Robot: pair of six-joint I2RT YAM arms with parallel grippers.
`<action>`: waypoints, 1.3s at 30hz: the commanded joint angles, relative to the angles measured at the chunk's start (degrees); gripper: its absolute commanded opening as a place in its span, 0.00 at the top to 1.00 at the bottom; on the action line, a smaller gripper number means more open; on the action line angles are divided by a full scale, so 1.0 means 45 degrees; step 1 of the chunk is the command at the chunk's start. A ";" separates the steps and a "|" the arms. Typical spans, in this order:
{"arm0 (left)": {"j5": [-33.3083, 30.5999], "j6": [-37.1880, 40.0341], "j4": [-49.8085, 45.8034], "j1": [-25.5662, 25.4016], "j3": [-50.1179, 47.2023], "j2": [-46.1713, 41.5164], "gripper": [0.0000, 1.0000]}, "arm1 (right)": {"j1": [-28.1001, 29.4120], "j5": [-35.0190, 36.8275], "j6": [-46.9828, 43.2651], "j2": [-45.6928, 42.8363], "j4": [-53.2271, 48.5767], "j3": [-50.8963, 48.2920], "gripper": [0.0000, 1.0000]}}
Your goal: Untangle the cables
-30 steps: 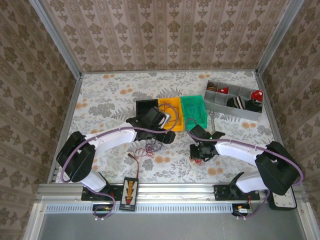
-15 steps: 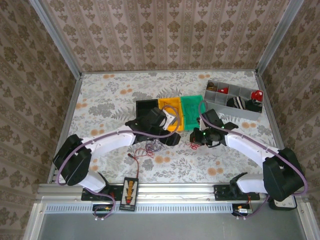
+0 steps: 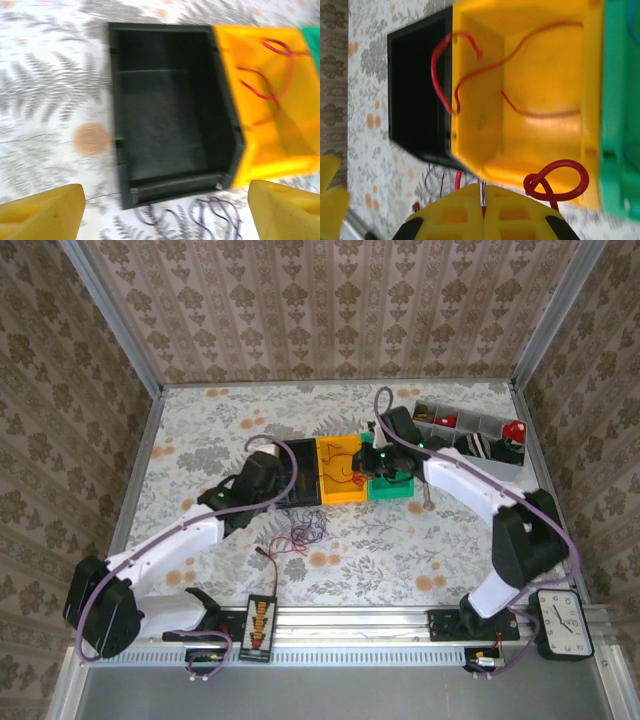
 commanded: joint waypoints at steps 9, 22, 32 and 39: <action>0.1838 -0.0264 -0.3369 0.1061 -0.1590 -0.1145 0.16 | 0.0027 0.0890 -0.0423 0.2863 -0.0545 0.3428 0.63; 0.2963 0.1327 -0.5128 -0.2525 -0.1305 -0.0440 0.23 | 0.0023 0.1363 -0.0487 0.1526 -0.0429 0.1674 0.61; 0.2414 0.2227 -0.3972 -0.2918 -0.0890 0.0985 0.31 | -0.0032 0.1404 -0.0478 0.0526 -0.0447 0.0949 0.61; 0.2944 0.2709 -0.3806 -0.3085 -0.0738 0.2624 0.33 | -0.0148 0.1560 -0.0453 0.0311 -0.0468 0.0811 0.61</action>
